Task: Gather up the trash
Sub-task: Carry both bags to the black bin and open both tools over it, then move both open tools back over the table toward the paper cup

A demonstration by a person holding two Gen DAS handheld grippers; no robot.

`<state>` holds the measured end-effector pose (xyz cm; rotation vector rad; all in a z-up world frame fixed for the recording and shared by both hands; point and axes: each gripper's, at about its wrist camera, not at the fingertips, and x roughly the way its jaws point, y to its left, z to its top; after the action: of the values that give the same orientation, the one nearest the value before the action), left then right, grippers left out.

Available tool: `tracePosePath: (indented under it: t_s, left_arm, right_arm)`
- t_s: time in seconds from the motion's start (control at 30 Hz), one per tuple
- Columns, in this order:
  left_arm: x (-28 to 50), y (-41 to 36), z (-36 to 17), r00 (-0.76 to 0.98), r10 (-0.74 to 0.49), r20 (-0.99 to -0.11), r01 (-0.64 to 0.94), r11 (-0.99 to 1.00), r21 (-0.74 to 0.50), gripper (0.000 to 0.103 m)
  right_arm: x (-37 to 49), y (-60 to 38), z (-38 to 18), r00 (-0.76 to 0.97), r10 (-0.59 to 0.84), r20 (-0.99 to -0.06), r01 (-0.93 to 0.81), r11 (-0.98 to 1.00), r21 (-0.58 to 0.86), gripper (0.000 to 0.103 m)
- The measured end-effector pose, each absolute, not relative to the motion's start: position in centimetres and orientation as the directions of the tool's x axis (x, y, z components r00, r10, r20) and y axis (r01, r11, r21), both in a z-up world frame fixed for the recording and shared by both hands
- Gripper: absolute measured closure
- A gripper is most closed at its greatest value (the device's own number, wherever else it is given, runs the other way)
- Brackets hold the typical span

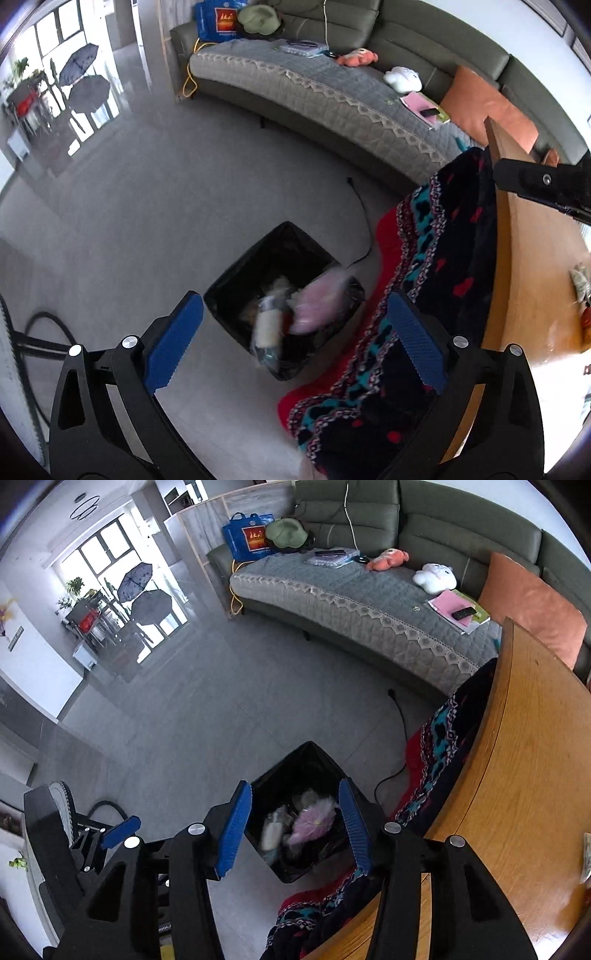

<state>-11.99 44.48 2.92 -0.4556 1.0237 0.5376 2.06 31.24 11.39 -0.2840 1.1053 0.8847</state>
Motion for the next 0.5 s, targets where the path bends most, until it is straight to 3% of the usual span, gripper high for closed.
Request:
tracePosePath:
  t_s: [0.5]
  left_arm:
    - [-11.0,40.7,4.1,0.424,0.192,-0.885,-0.516,0.854,-0.062,0.006]
  right_arm:
    - [3.2,26.2,12.5,0.184,0.508,-0.842,-0.664,0.696,0.274,0.05]
